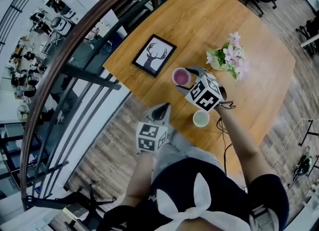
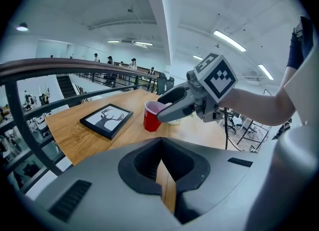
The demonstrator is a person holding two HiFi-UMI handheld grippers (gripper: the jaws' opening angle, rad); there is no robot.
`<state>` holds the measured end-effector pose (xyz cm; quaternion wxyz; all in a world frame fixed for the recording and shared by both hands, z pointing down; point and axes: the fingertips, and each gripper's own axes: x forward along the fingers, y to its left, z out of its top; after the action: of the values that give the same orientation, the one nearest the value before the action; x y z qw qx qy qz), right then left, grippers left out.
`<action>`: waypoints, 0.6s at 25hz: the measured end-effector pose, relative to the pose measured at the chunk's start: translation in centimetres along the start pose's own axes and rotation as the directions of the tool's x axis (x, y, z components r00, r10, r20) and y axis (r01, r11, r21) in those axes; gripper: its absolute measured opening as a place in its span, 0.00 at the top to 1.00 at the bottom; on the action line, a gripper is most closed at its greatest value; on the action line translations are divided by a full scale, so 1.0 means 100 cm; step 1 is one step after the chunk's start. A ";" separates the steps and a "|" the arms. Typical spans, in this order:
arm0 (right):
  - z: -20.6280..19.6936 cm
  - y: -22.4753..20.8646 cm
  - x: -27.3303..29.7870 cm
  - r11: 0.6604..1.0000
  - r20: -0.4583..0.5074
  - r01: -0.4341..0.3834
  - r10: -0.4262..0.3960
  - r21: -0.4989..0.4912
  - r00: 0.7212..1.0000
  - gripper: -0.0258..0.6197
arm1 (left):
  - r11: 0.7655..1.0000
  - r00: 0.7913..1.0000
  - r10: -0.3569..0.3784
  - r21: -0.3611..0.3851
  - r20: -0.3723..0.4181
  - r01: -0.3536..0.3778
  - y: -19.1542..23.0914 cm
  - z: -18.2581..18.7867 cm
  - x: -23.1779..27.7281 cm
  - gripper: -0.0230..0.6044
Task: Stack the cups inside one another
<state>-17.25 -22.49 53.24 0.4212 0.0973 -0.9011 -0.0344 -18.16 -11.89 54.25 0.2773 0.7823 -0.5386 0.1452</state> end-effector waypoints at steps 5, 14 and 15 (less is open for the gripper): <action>0.018 0.007 -0.023 0.999 0.049 0.015 -0.013 -0.033 0.999 0.47 | 1.000 1.000 0.003 -0.004 0.017 -0.003 -0.006 0.005 -0.007 0.94; 0.036 0.016 -0.066 0.997 0.133 0.059 -0.053 -0.042 0.990 0.47 | 1.000 0.999 0.017 0.019 0.035 -0.018 -0.017 0.008 -0.025 0.94; 0.037 0.017 -0.071 0.997 0.139 0.064 -0.057 -0.042 0.989 0.47 | 1.000 0.999 0.020 0.021 0.037 -0.021 -0.018 0.010 -0.027 0.94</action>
<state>-15.92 -19.48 45.76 0.3589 0.1122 -0.9236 -0.0746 -17.61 -9.96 51.59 0.2574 0.7821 -0.5501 0.1393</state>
